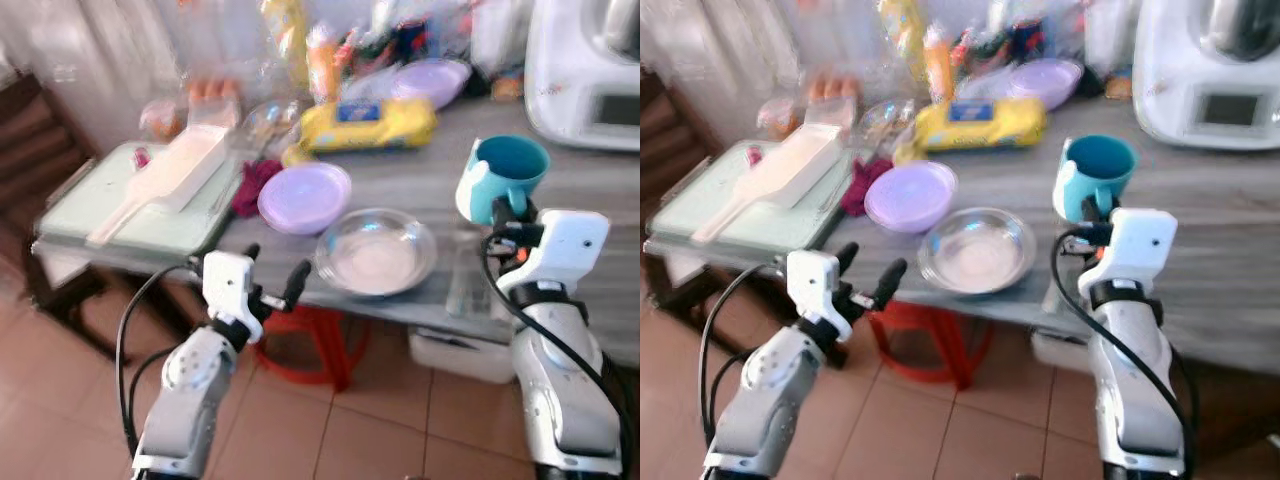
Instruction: Setting the table
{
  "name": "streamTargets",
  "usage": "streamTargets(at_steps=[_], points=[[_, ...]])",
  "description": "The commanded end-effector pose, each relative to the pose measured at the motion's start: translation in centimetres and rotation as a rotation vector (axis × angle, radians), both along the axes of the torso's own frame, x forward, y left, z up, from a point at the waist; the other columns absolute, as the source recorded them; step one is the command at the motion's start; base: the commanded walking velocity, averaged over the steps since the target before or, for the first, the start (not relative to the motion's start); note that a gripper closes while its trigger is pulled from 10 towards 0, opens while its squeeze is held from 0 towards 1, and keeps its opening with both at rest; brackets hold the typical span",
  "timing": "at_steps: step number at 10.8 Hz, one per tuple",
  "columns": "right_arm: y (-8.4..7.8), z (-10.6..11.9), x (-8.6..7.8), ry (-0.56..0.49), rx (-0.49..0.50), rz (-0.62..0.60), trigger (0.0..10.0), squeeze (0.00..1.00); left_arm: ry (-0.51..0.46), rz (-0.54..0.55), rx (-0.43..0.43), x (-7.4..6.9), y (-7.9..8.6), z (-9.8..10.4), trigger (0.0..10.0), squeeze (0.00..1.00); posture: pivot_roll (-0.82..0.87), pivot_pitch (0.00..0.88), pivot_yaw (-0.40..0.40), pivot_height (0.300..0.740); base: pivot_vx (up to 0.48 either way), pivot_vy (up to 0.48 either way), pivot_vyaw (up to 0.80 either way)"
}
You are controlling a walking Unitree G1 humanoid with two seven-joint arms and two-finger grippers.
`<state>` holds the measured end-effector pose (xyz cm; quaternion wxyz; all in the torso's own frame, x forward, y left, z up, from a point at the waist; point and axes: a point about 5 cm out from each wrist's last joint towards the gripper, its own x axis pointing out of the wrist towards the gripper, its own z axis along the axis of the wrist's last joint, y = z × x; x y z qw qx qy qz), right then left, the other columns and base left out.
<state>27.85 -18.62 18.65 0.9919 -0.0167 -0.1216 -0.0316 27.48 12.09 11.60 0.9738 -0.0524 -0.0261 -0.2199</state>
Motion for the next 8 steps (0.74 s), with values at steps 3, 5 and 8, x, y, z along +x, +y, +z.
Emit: streamTargets(at_steps=[3, 5, 8], points=[[-0.7, 0.7, 0.4, -0.014, -0.031, 0.016, 10.0, 0.0, 0.02, -0.081, 0.002, -1.3, 0.6, -0.3, 10.0, 0.0, -0.13, 0.12, 0.138, 0.74, 0.0, 0.0, 0.0], [-2.3, 0.6, 1.6, 0.024, -0.089, 0.045, 10.0, 0.0, 0.045, -0.16, 0.005, -2.4, 1.0, -0.7, 10.0, 0.0, -0.12, 0.136, 0.136, 0.74, 0.0, 0.0, 0.0], [-3.6, 0.8, 3.6, 0.047, -0.148, 0.095, 10.0, 0.0, 0.086, -0.21, -0.026, -3.1, 1.1, -0.8, 10.0, 0.0, -0.12, 0.167, 0.136, 0.74, 0.0, 0.0, 0.0]])
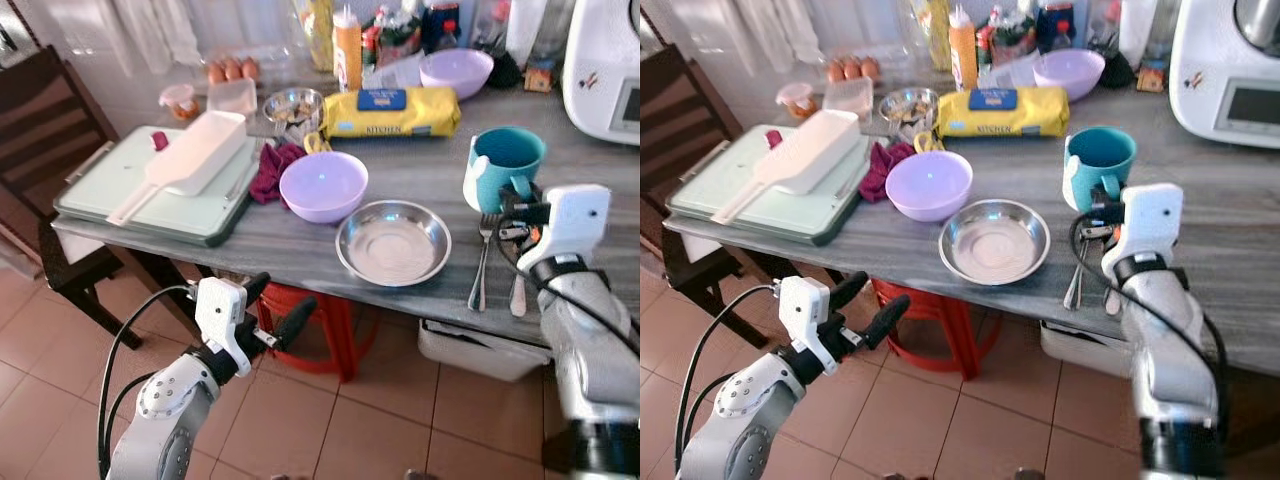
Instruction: Setting the table
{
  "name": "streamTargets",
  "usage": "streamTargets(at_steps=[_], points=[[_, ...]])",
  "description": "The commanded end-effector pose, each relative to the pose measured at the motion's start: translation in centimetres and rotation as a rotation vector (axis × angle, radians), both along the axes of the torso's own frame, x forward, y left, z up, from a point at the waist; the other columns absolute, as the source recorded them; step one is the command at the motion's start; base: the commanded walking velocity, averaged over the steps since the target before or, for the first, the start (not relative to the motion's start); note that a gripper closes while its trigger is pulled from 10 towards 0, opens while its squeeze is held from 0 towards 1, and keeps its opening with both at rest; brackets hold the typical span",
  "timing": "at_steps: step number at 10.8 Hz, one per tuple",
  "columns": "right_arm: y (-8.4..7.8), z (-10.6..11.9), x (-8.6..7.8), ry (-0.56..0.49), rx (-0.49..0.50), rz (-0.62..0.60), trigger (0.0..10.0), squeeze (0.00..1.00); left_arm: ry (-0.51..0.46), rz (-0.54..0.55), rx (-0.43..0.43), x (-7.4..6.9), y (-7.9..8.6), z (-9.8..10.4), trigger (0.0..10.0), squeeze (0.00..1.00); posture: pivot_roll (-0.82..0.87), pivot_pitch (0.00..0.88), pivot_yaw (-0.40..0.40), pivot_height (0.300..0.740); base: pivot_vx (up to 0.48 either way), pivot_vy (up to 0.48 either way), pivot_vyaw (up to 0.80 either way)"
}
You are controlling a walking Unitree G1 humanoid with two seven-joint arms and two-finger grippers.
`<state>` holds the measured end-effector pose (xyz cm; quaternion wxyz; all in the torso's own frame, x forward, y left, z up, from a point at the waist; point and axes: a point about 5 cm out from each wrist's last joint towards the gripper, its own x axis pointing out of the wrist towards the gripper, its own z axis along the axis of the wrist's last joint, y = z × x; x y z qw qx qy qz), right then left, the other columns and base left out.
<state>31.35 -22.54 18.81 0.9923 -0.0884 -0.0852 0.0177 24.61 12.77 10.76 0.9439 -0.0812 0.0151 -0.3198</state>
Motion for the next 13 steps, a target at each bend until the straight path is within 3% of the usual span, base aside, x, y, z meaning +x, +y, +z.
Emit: streamTargets(at_steps=[1, 6, 8, 13], points=[[0.3, 0.8, 0.9, -0.028, -0.009, 0.045, 10.0, 0.0, 0.01, 0.0, 0.009, -0.4, 0.5, 0.0, 10.0, 0.0, -0.11, 0.181, 0.137, 0.74, 0.0, 0.0, 0.0], [1.6, 0.4, 3.6, -0.014, -0.002, 0.17, 10.0, 0.0, 0.027, 0.007, 0.012, -0.6, 0.9, -0.6, 10.0, 0.0, -0.09, 0.187, 0.134, 0.74, 0.0, 0.0, 0.0], [2.1, 0.1, 3.9, -0.014, -0.004, 0.206, 10.0, 0.0, 0.029, 0.009, 0.014, -0.6, 0.9, -0.8, 10.0, 0.0, -0.09, 0.188, 0.132, 0.74, 0.0, 0.0, 0.0], [1.0, -0.7, 3.8, -0.019, -0.022, 0.158, 10.0, 0.0, 0.033, -0.032, -0.02, -0.4, 1.9, -1.8, 10.0, 0.0, -0.09, 0.186, 0.139, 0.74, 0.0, 0.0, 0.0]])
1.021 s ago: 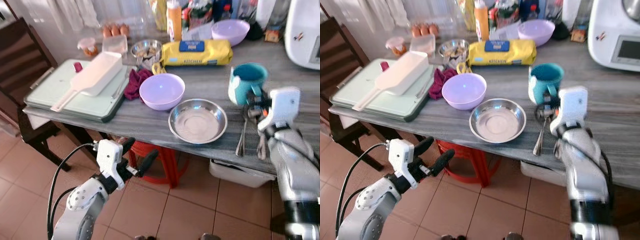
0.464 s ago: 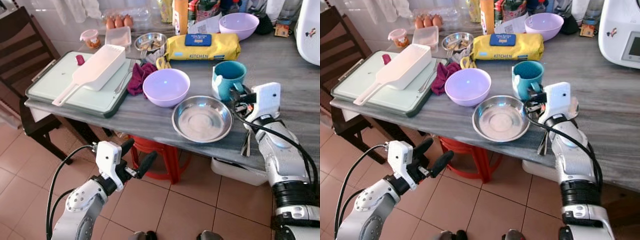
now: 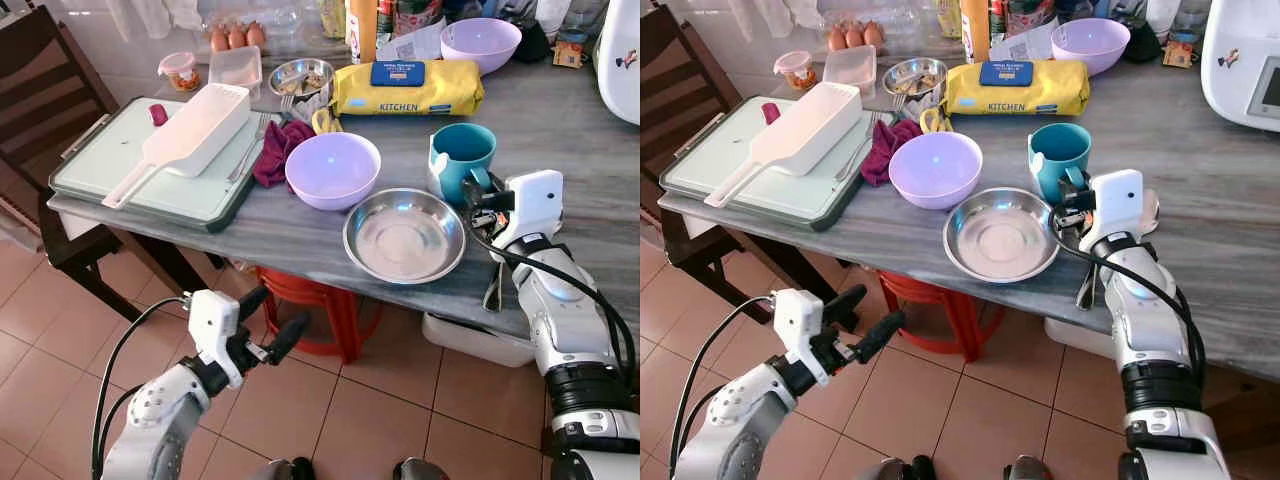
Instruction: Setting the table
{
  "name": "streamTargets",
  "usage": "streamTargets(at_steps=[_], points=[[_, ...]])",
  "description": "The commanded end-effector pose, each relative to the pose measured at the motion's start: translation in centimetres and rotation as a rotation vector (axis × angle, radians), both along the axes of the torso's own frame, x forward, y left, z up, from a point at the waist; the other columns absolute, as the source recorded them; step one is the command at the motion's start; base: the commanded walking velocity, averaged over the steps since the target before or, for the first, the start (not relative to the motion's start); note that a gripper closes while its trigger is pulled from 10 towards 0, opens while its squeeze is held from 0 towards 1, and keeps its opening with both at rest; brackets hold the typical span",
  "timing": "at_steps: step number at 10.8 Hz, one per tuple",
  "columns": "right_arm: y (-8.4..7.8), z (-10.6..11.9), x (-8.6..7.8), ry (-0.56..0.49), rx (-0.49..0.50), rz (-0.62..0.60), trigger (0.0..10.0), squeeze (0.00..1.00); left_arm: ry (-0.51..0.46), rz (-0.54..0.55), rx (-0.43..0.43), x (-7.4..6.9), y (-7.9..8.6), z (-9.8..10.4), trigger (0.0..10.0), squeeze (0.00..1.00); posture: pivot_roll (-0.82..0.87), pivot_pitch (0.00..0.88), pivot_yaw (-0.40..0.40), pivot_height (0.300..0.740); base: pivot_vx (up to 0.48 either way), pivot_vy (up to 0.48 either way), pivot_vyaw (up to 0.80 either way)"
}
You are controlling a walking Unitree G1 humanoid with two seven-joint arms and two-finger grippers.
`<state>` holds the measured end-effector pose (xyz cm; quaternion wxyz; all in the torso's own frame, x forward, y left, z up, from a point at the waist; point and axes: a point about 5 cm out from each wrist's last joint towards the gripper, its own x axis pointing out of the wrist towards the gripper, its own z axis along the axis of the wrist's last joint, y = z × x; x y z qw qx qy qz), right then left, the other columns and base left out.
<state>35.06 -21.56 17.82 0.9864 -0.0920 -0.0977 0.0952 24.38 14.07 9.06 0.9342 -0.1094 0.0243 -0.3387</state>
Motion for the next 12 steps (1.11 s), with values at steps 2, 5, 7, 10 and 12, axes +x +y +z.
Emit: streamTargets(at_steps=[2, 5, 7, 10, 12], points=[[-0.2, 0.1, 0.2, -0.012, -0.009, -0.012, 10.0, 0.0, -0.014, 0.057, -0.057, 0.9, 1.4, 0.1, 10.0, 0.0, -0.09, 0.18, 0.135, 0.74, 0.0, 0.0, 0.0], [-0.5, -0.2, 0.2, -0.01, -0.013, -0.025, 10.0, 0.0, -0.108, 0.032, -0.119, 1.6, -0.9, 4.1, 10.0, 0.0, -0.09, 0.172, 0.137, 0.74, 0.0, 0.0, 0.0], [-0.6, -0.5, 0.2, -0.007, -0.015, -0.033, 10.0, 0.0, -0.129, -0.02, -0.149, 1.4, -2.0, 5.6, 10.0, 0.0, -0.09, 0.168, 0.139, 0.74, 0.0, 0.0, 0.0], [-0.8, -0.4, 0.3, -0.009, -0.017, -0.041, 10.0, 0.0, -0.064, -0.117, -0.142, 0.1, -2.8, 4.9, 10.0, 0.0, -0.09, 0.161, 0.133, 0.74, 0.0, 0.0, 0.0], [-0.8, -0.4, 0.3, -0.012, -0.017, -0.035, 10.0, 0.0, -0.052, -0.144, -0.134, -0.2, -2.9, 4.9, 10.0, 0.0, -0.09, 0.163, 0.132, 0.74, 0.0, 0.0, 0.0]])
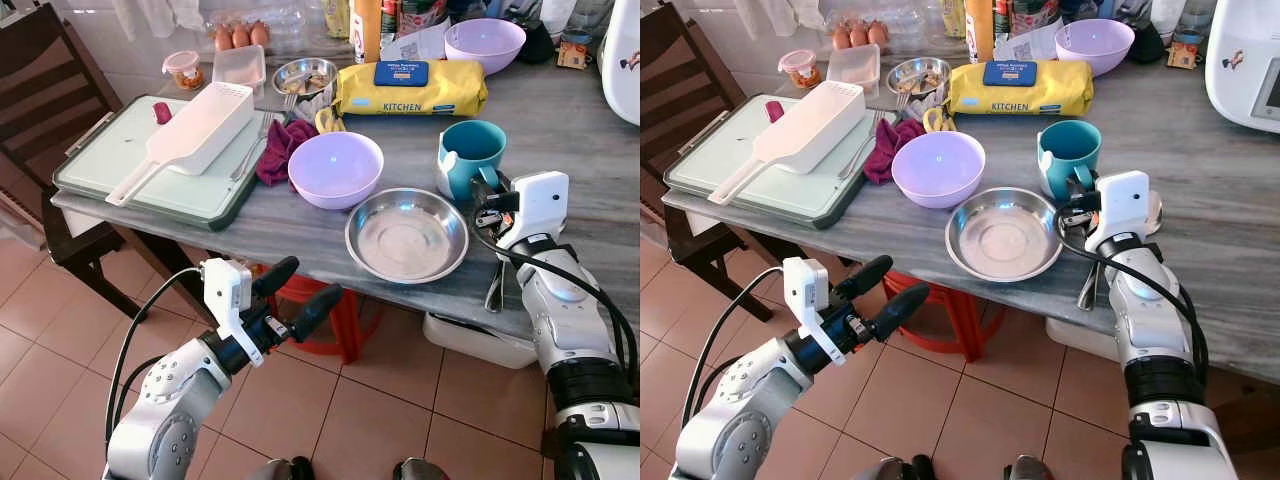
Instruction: Setting the table
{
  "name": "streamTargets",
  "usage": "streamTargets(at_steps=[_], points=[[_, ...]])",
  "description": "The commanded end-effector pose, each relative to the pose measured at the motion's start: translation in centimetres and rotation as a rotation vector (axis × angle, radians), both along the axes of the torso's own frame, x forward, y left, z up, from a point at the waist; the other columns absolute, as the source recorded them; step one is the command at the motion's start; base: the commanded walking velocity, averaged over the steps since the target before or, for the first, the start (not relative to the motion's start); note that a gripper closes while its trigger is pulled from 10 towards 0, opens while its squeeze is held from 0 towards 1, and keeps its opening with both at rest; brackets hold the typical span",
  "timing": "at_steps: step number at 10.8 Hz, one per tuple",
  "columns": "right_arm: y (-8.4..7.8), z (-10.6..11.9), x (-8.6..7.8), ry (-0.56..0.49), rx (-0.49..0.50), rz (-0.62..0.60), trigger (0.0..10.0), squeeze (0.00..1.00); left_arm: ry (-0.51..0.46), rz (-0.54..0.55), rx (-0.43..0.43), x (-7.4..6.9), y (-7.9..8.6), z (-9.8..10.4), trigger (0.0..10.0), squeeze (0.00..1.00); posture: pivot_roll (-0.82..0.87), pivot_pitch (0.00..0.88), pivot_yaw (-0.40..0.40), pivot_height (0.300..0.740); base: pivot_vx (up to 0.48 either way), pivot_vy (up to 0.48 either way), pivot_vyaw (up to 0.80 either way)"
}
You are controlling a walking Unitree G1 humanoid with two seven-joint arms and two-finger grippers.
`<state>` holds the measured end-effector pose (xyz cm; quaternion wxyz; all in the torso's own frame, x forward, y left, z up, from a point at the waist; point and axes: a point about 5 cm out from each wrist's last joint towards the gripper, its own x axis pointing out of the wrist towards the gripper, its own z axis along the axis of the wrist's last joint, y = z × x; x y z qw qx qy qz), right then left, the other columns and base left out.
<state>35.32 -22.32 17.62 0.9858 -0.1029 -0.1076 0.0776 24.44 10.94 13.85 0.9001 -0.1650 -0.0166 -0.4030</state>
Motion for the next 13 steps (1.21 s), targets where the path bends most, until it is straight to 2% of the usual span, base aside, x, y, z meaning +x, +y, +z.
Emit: streamTargets(at_steps=[1, 2, 8, 9, 11, 13], points=[[0.0, -0.2, 0.1, 0.013, -0.002, 0.003, 10.0, 0.0, -0.008, -0.019, 0.01, -0.4, 0.1, 0.0, 10.0, 0.0, -0.1, 0.162, 0.132, 0.74, 0.0, 0.0, 0.0], [0.1, -0.2, 0.1, 0.013, 0.009, 0.012, 10.0, 1.0, -0.006, -0.022, 0.009, -0.4, 0.0, -0.1, 10.0, 0.0, -0.1, 0.163, 0.133, 0.74, 0.0, 0.0, 0.0], [-0.1, 0.1, 0.1, 0.001, 0.014, 0.011, 10.0, 1.0, -0.004, -0.023, 0.014, -0.2, 0.0, -0.8, 10.0, 0.0, -0.1, 0.16, 0.138, 0.74, 0.0, 0.0, 0.0], [-0.3, 1.4, -0.1, -0.057, -0.008, -0.014, 10.0, 1.0, -0.007, -0.023, 0.014, -0.2, 0.0, -0.8, 10.0, 0.0, -0.09, 0.159, 0.134, 0.74, 0.0, 0.0, 0.0], [0.2, 4.5, -1.0, -0.185, -0.045, -0.009, 10.0, 1.0, -0.011, -0.018, 0.013, -0.2, 0.0, -0.8, 10.0, 0.0, -0.1, 0.151, 0.13, 0.74, 0.0, 0.0, 0.0], [1.6, 6.5, -3.0, -0.289, -0.02, -0.019, 10.0, 1.0, -0.019, -0.019, 0.008, 0.1, -0.2, -0.7, 10.0, 0.0, -0.12, 0.136, 0.131, 0.74, 0.0, 0.0, 0.0]])
